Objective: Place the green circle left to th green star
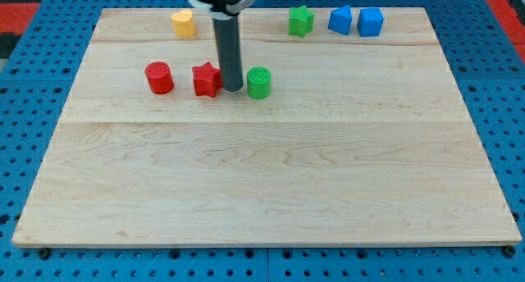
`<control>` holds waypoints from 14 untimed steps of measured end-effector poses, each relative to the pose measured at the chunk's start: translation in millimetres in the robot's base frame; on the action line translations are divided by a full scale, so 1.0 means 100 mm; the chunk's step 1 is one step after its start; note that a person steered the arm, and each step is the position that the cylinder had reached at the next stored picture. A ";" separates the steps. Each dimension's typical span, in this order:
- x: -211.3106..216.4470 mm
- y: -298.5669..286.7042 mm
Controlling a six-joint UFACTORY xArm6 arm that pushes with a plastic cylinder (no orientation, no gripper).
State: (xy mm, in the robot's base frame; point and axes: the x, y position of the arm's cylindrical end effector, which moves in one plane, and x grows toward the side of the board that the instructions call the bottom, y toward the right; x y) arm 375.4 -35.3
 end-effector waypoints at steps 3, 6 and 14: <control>0.14 0.35; -0.74 0.35; -0.98 0.30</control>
State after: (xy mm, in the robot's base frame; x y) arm 277.6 -5.3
